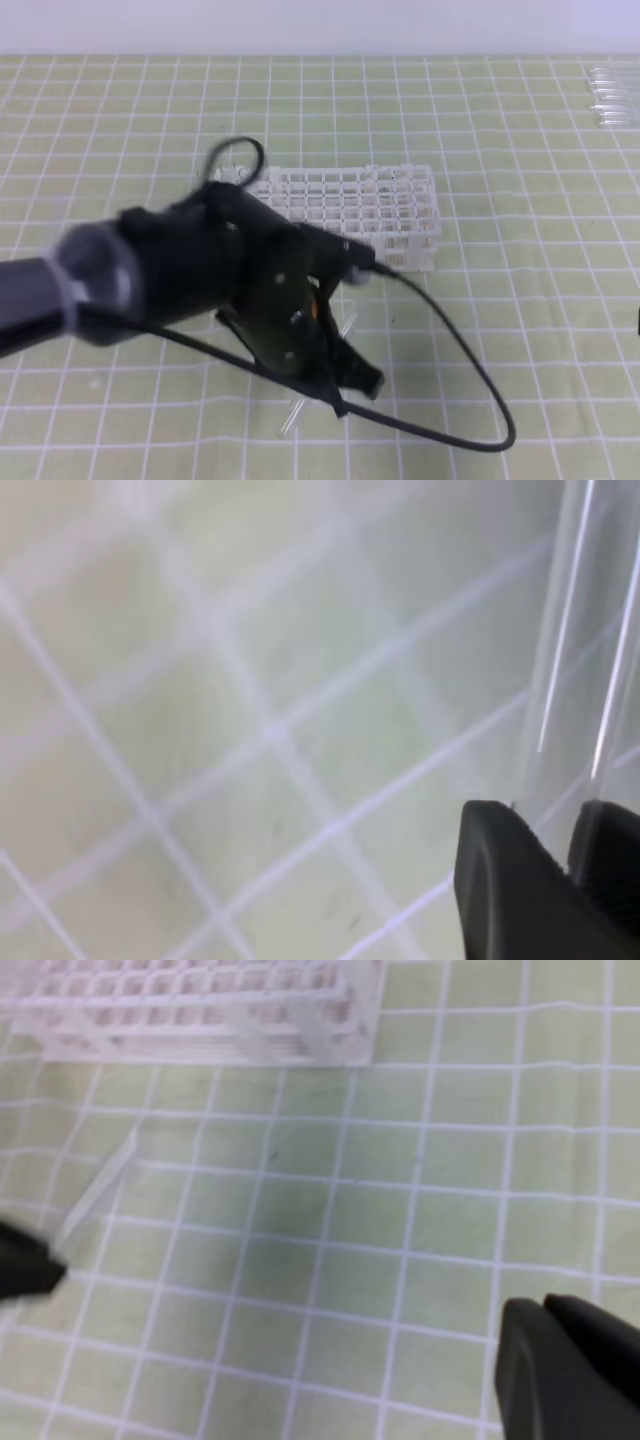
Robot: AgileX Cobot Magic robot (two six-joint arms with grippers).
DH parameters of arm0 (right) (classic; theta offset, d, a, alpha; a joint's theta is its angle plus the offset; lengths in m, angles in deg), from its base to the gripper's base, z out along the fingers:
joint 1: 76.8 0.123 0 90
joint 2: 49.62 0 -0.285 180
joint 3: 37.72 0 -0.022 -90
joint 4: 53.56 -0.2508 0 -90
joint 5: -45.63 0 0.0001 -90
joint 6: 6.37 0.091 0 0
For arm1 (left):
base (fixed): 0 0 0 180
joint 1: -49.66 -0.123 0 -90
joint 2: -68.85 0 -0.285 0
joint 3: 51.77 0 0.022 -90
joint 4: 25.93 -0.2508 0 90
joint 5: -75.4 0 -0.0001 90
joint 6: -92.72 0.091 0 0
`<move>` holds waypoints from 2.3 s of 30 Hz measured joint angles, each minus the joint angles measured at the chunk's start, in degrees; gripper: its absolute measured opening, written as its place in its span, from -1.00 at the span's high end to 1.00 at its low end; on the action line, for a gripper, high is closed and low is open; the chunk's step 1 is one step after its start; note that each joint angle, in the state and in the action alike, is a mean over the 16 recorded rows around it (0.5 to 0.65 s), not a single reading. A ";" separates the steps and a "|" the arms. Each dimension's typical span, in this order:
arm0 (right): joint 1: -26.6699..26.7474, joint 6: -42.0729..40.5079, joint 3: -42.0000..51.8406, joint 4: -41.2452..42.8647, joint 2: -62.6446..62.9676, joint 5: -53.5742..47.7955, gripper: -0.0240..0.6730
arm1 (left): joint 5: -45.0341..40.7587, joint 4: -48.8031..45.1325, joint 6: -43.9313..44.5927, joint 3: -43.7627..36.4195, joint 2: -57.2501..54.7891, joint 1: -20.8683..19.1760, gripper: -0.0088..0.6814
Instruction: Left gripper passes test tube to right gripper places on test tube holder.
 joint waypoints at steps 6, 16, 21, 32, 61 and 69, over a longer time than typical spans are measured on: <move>0.00 -2.78 -0.78 -3.44 0.12 -1.08 0.98 | 6.57 -0.07 2.61 -3.25 10.03 0.00 0.89; 0.08 -6.72 -5.90 -9.20 -0.76 -3.27 0.98 | 25.89 -0.70 3.11 -19.77 29.39 -0.03 0.91; 1.52 -8.47 -9.28 -11.69 -2.50 -3.78 0.98 | 38.72 -1.00 1.67 -30.39 37.22 -0.08 0.91; 14.77 -8.58 -16.30 -12.53 -9.84 1.49 0.98 | 58.84 -0.17 -0.28 -44.06 43.94 -0.46 0.89; 44.58 -24.72 -1.24 -12.04 -10.84 61.28 0.97 | 74.87 -6.18 0.71 -46.18 43.67 -11.84 0.89; 51.20 -22.93 -1.21 -11.89 -11.84 66.09 0.72 | 75.06 -11.29 -1.27 -46.17 42.75 -11.84 0.85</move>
